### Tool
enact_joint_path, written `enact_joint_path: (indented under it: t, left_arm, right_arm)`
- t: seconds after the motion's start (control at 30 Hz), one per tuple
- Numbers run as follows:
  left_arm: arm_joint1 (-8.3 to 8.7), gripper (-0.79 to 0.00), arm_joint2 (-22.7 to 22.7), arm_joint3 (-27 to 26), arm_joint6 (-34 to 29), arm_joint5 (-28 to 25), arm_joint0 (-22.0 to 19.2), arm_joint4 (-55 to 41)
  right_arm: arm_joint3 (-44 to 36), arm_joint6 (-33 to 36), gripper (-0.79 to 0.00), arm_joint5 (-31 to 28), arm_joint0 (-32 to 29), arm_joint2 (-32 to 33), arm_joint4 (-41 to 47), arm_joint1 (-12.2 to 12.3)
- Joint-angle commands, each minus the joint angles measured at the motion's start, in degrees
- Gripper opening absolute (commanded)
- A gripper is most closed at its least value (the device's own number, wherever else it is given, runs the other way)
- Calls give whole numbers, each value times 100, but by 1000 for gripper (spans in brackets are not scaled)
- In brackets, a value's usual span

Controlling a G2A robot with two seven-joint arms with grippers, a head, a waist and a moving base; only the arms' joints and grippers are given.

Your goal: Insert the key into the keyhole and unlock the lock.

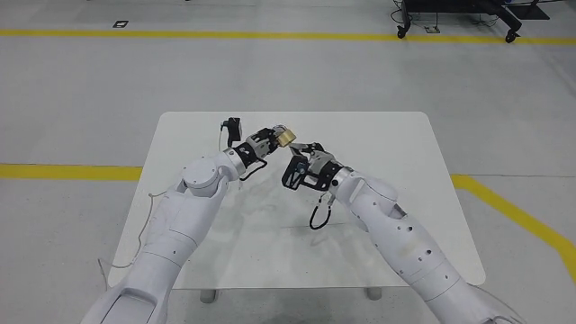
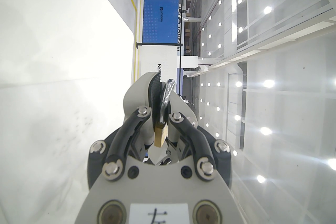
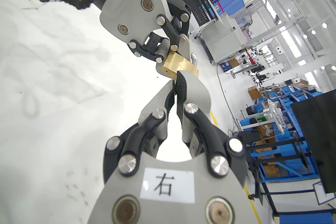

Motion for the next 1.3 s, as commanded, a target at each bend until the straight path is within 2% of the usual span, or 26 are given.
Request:
enact_joint_path:
  t: [0.0,0.13,0.4,0.57,0.63,0.67,0.7,0.73,0.77,0.9,1.0,1.13,1.27]
  left_arm:
    - [-1,-785,-4,-7,-45,-31,6,-17]
    - [1,-785,-15,-15,-105,-100,14,-11]
    - [0,-785,-8,-13,-246,-262,9,15]
    - [-2,-785,-19,-1,-270,-315,6,2]
    - [-3,-785,-19,5,-278,-327,1,7]
    - [-3,-785,-20,9,-281,-327,-4,7]
    - [-4,-785,-20,12,-286,-333,-9,10]
    - [-4,-785,-23,20,-291,-337,-15,11]
    - [-4,-785,-27,32,-293,-332,-21,7]
    - [-5,-785,-42,80,-291,-292,-47,-2]
    - [5,-785,5,100,-374,-159,-106,177]
    - [20,-785,241,79,-592,-47,-167,785]
    - [24,-785,661,157,-1004,308,-301,1662]
  right_arm:
    - [36,-112,-785,-100,-2,62,206,3]
    - [157,-438,-785,-516,0,266,884,17]
    - [603,-944,-785,-1724,165,700,2226,72]
    - [775,-962,-785,-1967,280,755,2437,88]
    - [784,-873,-782,-1872,322,746,2325,93]
    - [725,-845,-613,-1821,328,698,2168,96]
    - [702,-852,-409,-1763,308,675,2109,97]
    - [678,-857,-80,-1709,294,661,2072,98]
    - [657,-863,0,-1680,285,648,2034,100]
    - [601,-1044,0,-1687,218,706,2042,127]
    - [400,-1518,0,-1935,8,928,1993,214]
    - [89,-2411,0,-2287,-501,1612,2109,393]
    - [-78,-3194,0,-2673,-1085,2565,2437,581]
